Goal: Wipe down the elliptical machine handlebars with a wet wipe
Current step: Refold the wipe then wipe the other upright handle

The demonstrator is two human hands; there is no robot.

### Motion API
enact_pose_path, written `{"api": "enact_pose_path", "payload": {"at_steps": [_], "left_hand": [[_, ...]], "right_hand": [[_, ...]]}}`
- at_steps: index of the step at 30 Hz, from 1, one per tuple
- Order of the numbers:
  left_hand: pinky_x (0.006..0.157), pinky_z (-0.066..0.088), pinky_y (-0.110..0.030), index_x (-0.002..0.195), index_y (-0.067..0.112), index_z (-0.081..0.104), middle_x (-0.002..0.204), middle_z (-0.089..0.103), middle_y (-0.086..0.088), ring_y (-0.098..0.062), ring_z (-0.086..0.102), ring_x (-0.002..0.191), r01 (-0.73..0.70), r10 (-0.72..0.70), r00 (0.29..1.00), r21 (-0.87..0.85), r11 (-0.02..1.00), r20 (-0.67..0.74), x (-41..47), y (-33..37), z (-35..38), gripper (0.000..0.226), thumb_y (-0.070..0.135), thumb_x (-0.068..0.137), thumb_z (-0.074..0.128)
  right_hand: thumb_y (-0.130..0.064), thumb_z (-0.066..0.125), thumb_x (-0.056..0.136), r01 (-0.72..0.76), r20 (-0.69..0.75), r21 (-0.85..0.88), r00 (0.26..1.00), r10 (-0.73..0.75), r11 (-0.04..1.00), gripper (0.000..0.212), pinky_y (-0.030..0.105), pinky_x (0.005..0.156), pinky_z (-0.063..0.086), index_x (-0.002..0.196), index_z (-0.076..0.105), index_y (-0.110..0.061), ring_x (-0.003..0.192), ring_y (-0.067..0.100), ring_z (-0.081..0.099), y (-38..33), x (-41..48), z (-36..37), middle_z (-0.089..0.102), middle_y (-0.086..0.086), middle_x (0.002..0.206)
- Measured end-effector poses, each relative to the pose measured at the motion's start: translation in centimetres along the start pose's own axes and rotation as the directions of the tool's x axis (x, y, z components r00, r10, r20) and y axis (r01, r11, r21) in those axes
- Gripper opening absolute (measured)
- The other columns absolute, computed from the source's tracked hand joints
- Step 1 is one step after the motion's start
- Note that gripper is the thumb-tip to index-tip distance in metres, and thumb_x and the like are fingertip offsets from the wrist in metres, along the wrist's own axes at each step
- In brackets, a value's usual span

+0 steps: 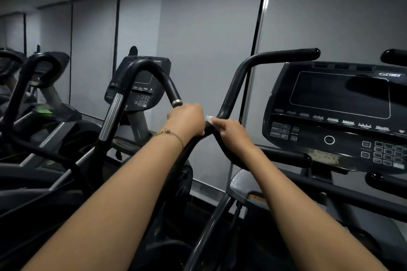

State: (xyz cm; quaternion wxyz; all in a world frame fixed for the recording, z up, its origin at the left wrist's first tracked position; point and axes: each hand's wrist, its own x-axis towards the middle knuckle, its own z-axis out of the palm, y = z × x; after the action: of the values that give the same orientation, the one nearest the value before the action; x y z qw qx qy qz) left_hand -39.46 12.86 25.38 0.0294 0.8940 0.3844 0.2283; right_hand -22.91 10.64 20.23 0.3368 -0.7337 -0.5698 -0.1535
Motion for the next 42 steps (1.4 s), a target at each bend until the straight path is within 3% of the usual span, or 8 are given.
{"api": "enact_pose_path", "payload": {"at_steps": [5,14,18,22,27,31,35,42], "left_hand": [[0.069,0.039,-0.03,0.115,0.011,0.059,0.112,0.06,-0.008,-0.024,0.054,0.089,0.002,-0.001,1.0,0.015,1.0,-0.018,0.0,-0.3,0.4,0.025,0.02,0.092,0.054],[0.067,0.042,-0.03,0.11,0.015,0.064,0.078,0.054,-0.001,-0.024,0.057,0.084,-0.037,0.036,0.998,0.009,0.999,0.056,0.8,-0.7,0.1,0.029,0.031,0.086,0.061],[0.077,0.051,-0.033,0.113,0.014,0.065,0.107,0.063,-0.009,-0.025,0.064,0.094,-0.034,0.027,0.992,0.048,0.998,0.123,1.7,-0.5,-0.3,0.036,0.033,0.083,0.066],[0.089,0.052,-0.037,0.116,0.014,0.064,0.117,0.061,-0.011,-0.026,0.063,0.1,-0.006,-0.001,0.985,0.035,0.999,0.171,2.2,-0.4,-0.6,0.044,0.034,0.078,0.072],[0.085,0.054,-0.036,0.112,0.012,0.066,0.099,0.07,-0.006,-0.024,0.067,0.092,-0.015,0.014,0.982,0.003,1.0,0.187,2.1,-0.8,-0.8,0.042,0.035,0.078,0.072],[0.085,0.052,-0.034,0.113,0.011,0.064,0.104,0.065,-0.006,-0.025,0.063,0.099,-0.03,0.028,0.989,0.011,1.0,0.148,2.1,-0.5,-0.6,0.04,0.033,0.081,0.07],[0.071,0.046,-0.031,0.102,0.01,0.066,0.085,0.056,-0.005,-0.027,0.063,0.092,0.008,-0.007,0.999,-0.025,1.0,0.041,1.0,-1.3,0.2,0.037,0.04,0.08,0.067],[0.068,0.037,-0.029,0.109,0.009,0.061,0.108,0.061,-0.011,-0.029,0.061,0.1,0.044,-0.048,0.97,-0.024,0.999,-0.238,-3.1,-1.0,2.2,0.026,0.029,0.092,0.056]], "right_hand": [[-0.013,0.04,0.094,-0.105,0.001,0.149,0.994,0.106,0.983,0.037,0.027,0.09,0.042,0.118,0.063,-0.03,0.116,0.021,0.055,0.3,2.2,1.2,0.064,0.002,0.121],[-0.061,0.037,0.087,0.127,0.087,0.082,0.987,-0.134,0.989,0.034,0.025,0.093,0.042,0.119,0.046,-0.056,0.114,0.009,0.055,3.5,0.2,-0.5,0.061,-0.008,0.124],[0.001,0.032,0.092,0.307,0.239,-0.381,0.944,-0.228,0.872,0.059,0.037,0.112,0.03,0.135,0.04,-0.038,0.136,0.02,0.035,6.5,6.1,-1.4,0.038,-0.006,0.147],[0.012,0.032,0.088,0.296,0.185,-0.596,0.955,-0.23,0.746,0.064,0.036,0.12,0.006,0.144,0.03,-0.02,0.145,0.017,0.011,5.5,8.2,-2.3,0.021,-0.002,0.155],[-0.001,0.034,0.093,0.169,0.115,-0.279,0.983,-0.142,0.945,0.047,0.039,0.104,0.037,0.13,0.051,-0.024,0.133,0.024,0.039,4.1,5.1,0.0,0.045,0.002,0.142],[-0.001,0.037,0.092,0.079,0.162,-0.075,0.985,-0.066,0.994,0.049,0.03,0.1,0.037,0.127,0.055,-0.029,0.127,0.019,0.046,3.2,4.4,-0.9,0.054,-0.001,0.135],[-0.01,0.042,0.096,0.195,0.15,0.091,0.967,-0.207,0.977,0.037,0.021,0.1,0.038,0.123,0.059,-0.028,0.121,0.008,0.052,0.4,1.5,-0.9,0.061,-0.006,0.126],[-0.027,0.036,0.1,0.068,0.062,0.068,0.995,-0.072,0.995,0.034,0.031,0.104,0.038,0.13,0.05,-0.035,0.127,0.016,0.047,-2.7,-2.5,-0.7,0.055,-0.004,0.134]]}}
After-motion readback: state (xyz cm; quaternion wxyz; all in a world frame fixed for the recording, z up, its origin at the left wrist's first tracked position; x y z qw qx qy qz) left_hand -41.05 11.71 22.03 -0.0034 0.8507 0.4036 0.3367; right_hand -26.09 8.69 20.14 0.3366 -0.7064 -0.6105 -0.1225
